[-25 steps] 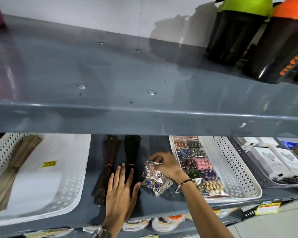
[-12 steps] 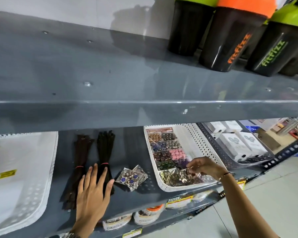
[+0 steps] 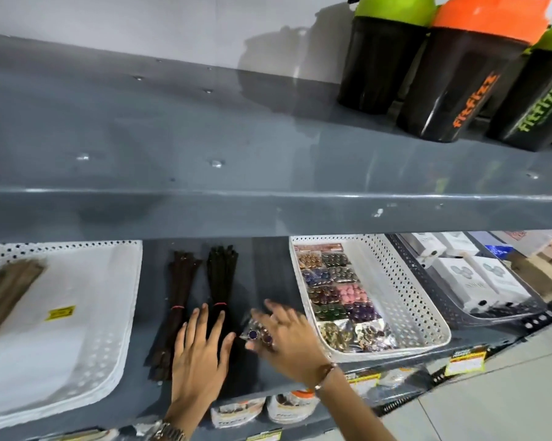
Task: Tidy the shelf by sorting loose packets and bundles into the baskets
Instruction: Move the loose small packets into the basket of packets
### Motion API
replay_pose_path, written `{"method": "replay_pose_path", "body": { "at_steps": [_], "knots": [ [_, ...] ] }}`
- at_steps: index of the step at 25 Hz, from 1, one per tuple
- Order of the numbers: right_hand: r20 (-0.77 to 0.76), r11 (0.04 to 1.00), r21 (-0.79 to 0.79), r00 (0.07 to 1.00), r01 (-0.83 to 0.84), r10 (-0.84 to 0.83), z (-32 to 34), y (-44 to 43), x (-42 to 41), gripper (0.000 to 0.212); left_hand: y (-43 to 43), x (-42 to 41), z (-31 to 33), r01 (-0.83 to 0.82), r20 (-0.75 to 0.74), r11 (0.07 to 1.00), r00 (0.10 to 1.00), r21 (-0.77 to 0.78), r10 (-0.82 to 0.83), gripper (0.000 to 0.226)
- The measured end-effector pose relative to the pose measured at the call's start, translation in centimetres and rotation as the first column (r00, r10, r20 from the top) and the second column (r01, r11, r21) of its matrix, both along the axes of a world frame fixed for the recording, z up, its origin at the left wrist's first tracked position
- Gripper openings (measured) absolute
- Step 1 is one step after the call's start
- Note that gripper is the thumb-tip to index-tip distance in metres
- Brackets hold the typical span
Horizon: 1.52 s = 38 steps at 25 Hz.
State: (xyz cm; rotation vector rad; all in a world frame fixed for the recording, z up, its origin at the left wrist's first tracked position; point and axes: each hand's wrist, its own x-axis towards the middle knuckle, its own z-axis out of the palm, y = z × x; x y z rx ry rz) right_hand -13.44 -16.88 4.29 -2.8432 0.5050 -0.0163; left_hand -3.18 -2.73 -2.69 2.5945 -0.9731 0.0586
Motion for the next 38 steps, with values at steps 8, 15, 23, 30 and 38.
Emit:
{"method": "replay_pose_path", "body": {
  "at_steps": [8, 15, 23, 30, 38],
  "knots": [
    [-0.083, 0.983, 0.009, 0.980, 0.181, -0.179, -1.8, 0.6, 2.4, 0.052, 0.1, -0.2, 0.1, 0.005, -0.033, 0.994, 0.999, -0.108, -0.008, 0.060],
    [0.178, 0.957, 0.159, 0.947, 0.242, -0.268, 4.9, -4.8, -0.4, 0.062, 0.0, -0.1, -0.2, 0.002, 0.018, 0.994, 1.000, -0.110, 0.000, 0.062],
    [-0.185, 0.922, 0.277, 0.957, 0.270, -0.224, 0.9, -13.2, -2.3, 0.049, -0.1, -0.2, -0.2, -0.019, 0.028, 0.992, 0.999, -0.121, 0.023, 0.063],
    [-0.124, 0.861, 0.463, 0.977, 0.209, -0.171, 1.3, -12.7, -4.4, 0.028, -0.2, -0.2, 0.1, -0.019, 0.040, 0.996, 0.999, -0.089, 0.023, 0.061],
    [0.004, 0.844, 0.482, 0.962, 0.238, -0.274, 2.7, -11.1, -4.2, 0.039, 0.0, -0.2, 0.0, -0.026, 0.006, 0.998, 1.000, -0.064, 0.027, 0.062]
  ]
}}
